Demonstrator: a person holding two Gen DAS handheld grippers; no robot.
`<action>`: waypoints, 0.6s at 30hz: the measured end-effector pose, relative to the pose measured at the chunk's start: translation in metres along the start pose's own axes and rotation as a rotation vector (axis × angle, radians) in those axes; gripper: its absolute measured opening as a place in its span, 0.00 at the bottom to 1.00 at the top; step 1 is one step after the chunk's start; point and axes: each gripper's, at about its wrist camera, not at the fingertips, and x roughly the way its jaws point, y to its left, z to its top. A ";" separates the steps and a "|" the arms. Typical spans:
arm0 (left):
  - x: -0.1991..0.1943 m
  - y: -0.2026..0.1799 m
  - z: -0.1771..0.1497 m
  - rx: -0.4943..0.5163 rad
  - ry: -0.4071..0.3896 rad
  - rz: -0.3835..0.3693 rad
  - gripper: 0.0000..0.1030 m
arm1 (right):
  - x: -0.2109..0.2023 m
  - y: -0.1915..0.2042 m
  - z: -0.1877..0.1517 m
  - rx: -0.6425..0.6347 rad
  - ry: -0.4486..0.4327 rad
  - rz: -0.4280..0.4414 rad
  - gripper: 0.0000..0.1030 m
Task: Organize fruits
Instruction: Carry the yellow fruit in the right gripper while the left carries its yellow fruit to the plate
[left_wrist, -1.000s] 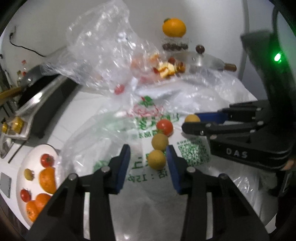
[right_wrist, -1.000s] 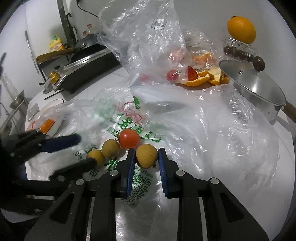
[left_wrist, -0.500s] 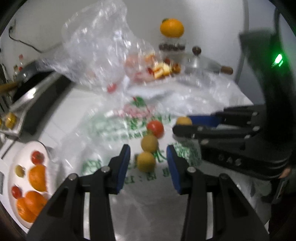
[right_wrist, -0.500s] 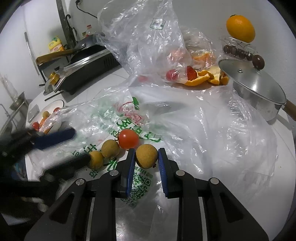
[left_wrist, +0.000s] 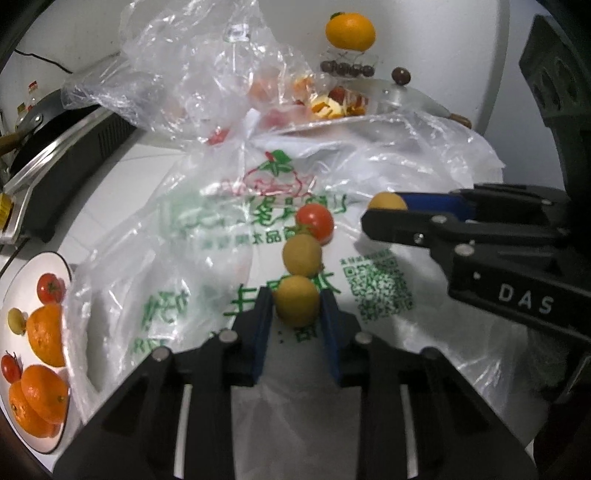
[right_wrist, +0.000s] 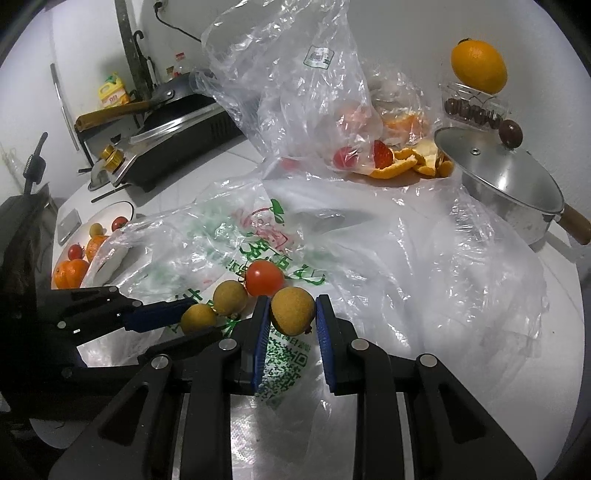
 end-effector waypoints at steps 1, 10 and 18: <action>-0.003 0.001 0.000 0.000 -0.008 -0.002 0.26 | -0.002 0.002 0.000 -0.003 -0.003 0.000 0.26; -0.045 0.019 0.000 -0.027 -0.096 0.022 0.26 | -0.018 0.030 0.008 -0.042 -0.034 -0.003 0.26; -0.079 0.044 -0.011 -0.073 -0.143 0.054 0.26 | -0.027 0.065 0.017 -0.088 -0.055 0.007 0.26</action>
